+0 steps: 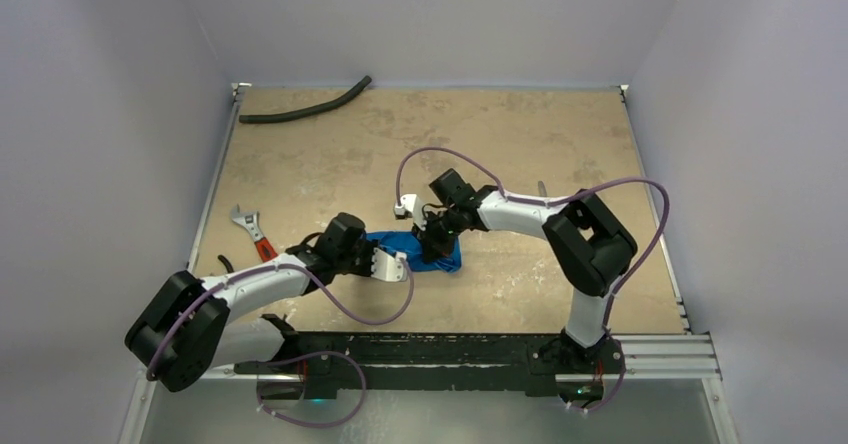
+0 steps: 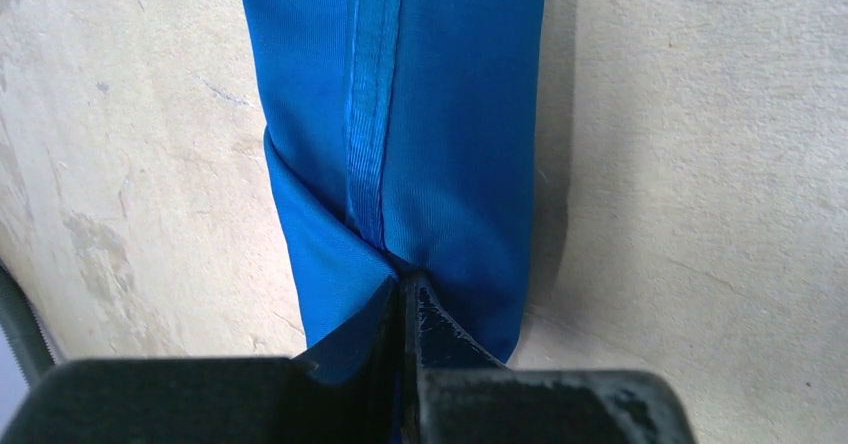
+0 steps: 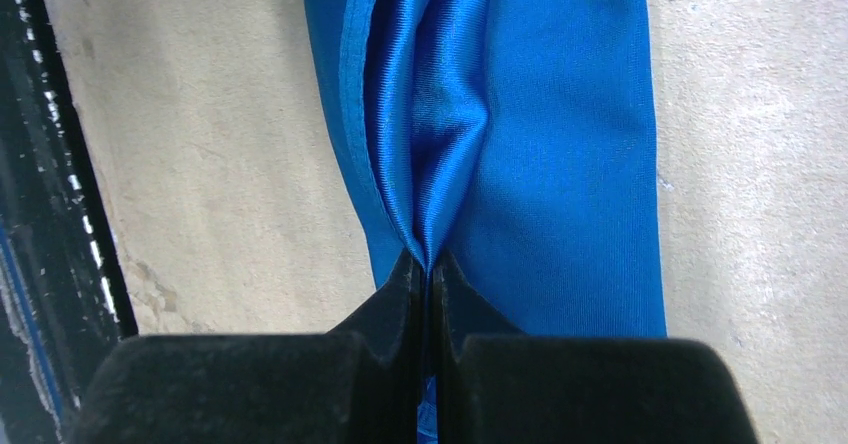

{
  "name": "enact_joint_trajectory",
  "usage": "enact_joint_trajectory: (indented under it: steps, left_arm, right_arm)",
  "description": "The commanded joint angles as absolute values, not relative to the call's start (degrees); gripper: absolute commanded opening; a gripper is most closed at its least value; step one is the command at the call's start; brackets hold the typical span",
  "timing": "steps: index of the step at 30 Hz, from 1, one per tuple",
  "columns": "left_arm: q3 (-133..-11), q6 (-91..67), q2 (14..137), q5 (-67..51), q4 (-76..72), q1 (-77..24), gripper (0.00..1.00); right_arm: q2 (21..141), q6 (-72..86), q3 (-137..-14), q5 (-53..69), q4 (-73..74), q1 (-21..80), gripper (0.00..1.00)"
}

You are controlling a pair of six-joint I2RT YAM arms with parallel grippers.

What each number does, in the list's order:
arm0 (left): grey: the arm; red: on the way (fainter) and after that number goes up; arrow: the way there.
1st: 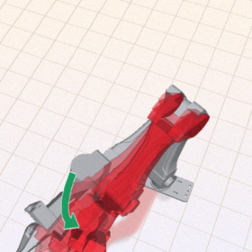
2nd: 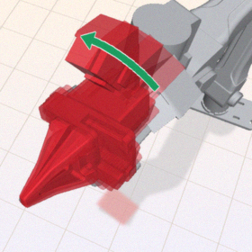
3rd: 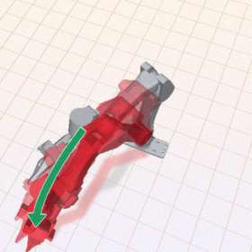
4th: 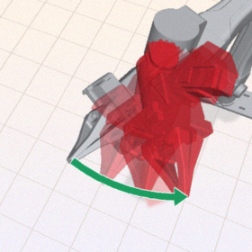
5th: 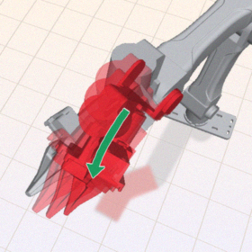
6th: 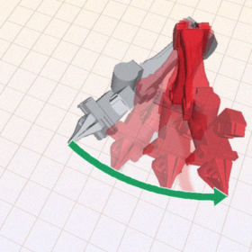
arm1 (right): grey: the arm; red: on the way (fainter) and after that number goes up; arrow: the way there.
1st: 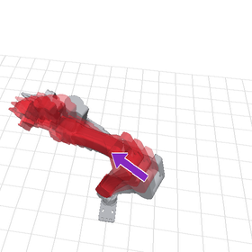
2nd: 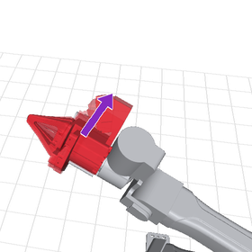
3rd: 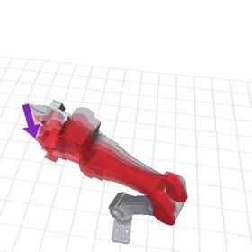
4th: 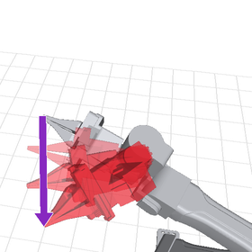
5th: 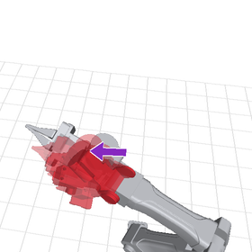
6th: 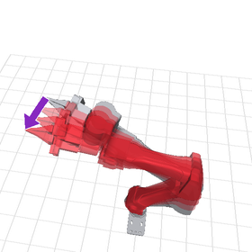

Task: Fold the napkin into a case and place the utensils inside
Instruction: Fold the 2/3-rectangle-folded napkin at the center of the board.

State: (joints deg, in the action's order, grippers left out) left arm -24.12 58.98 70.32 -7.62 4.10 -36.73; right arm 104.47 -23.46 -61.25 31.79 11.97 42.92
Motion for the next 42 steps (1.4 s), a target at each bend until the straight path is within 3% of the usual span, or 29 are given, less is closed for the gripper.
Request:
enact_joint_trajectory:
  steps: [1, 4, 10, 16, 20, 23, 25, 31, 42]
  left_arm:
    - [-25.42, 56.69, 67.81, -9.0, 8.99, -35.54, 0.0]
    - [-26.65, 56.7, 66.33, -11.8, 11.97, -35.04, 0.0]
    - [-28.44, 57.39, 64.25, -15.23, 14.76, -34.35, 0.32]
    - [-31.63, 57.07, 63.31, -17.85, 18.03, -33.43, 0.4]
    - [-33.2, 55.64, 63.12, -18.75, 17.12, -33.47, 0.39]
    - [-33.86, 53.99, 64.42, -18.47, 14.0, -33.47, 0.21]
    - [-33.23, 53.34, 66.18, -18.46, 10.02, -33.46, 0.16]
    - [-34.4, 55.22, 74.48, -19.14, 5.02, -33.45, 0.12]
    - [-33.23, 54.38, 78.44, -22.08, -2.76, -34.78, 0.12]
  right_arm:
    - [107.42, -26.65, -65.84, 38.5, 19.11, 41.8, 0.0]
    - [111.16, -28.35, -70.59, 41.8, 23.76, 41.89, 0.0]
    - [115.51, -30.05, -74.09, 43.36, 27.55, 41.85, 0.0]
    - [115.9, -29.68, -74.09, 43.78, 27.25, 42.16, 0.0]
    - [116.51, -29.55, -73.81, 43.69, 26.95, 42.82, 0.0]
    - [116.74, -29.43, -73.25, 44.14, 26.48, 43.04, 0.0]
    - [116.92, -29.35, -73.38, 44.81, 26.36, 43.1, 0.0]
    - [116.34, -29.05, -73.54, 46.34, 25.89, 43.2, 0.0]
    - [116.38, -28.31, -73.46, 47.19, 25.06, 43.77, 0.0]
